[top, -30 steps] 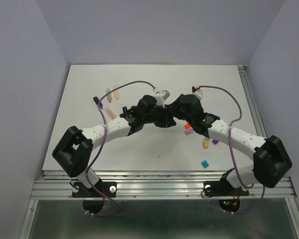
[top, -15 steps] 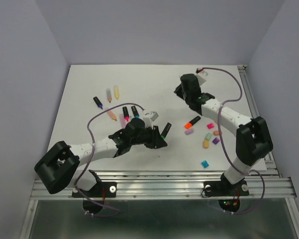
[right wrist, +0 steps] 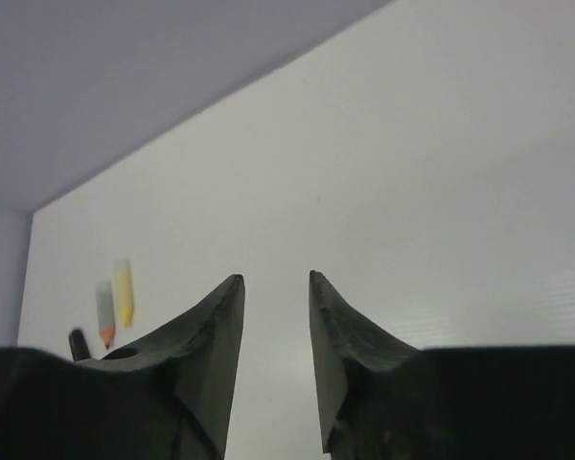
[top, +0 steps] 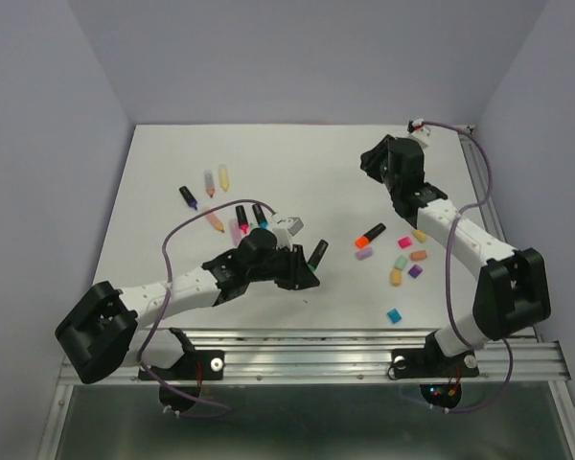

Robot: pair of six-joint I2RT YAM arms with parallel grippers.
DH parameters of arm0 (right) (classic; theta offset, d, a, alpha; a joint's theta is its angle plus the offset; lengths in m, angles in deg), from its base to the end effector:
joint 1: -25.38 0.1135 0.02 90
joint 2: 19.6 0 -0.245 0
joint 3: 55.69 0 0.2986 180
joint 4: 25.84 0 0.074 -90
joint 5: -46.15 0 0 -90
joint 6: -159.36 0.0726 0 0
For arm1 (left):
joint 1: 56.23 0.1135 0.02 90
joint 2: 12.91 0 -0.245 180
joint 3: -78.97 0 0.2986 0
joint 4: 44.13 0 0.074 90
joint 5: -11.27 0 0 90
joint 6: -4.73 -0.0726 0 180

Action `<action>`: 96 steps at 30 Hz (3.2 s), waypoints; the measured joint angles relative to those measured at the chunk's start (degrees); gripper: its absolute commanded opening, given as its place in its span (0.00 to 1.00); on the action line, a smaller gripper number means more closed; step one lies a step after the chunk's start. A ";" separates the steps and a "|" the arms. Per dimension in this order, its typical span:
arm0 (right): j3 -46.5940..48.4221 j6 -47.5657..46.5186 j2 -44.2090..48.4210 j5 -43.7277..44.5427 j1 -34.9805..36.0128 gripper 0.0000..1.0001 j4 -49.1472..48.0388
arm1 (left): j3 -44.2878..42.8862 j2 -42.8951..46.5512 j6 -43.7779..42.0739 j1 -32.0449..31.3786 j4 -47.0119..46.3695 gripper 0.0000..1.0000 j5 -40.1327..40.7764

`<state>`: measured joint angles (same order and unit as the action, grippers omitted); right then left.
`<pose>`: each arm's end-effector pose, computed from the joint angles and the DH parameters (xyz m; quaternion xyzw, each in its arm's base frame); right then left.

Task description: Open the pen caps

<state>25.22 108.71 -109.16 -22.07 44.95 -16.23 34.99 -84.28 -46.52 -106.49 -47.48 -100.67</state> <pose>0.4308 0.1246 0.2693 0.2457 0.7649 0.1497 0.5763 0.1939 -0.2757 0.1507 0.1856 0.8090 -0.4884 0.2692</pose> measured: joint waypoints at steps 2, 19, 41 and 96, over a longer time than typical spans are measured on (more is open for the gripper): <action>-6.71 -1.64 4.76 -7.61 0.02 0.73 -3.41 | -1.88 0.00 -0.83 0.92 -1.01 0.00 0.81; -31.71 9.44 17.38 -59.43 0.00 1.00 -43.17 | -8.04 -3.50 3.85 12.41 -23.85 0.00 -15.34; -31.54 17.70 9.99 -56.41 6.08 0.76 -58.53 | -9.77 -6.58 8.09 11.72 -28.02 0.00 -16.85; -23.80 -0.70 25.03 -11.69 -4.35 0.01 -6.40 | -24.37 -22.18 -2.67 5.73 7.61 0.00 5.73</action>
<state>1.42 108.01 -84.13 -33.77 40.60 -22.63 10.62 -106.47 -49.19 -100.76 -39.88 -94.94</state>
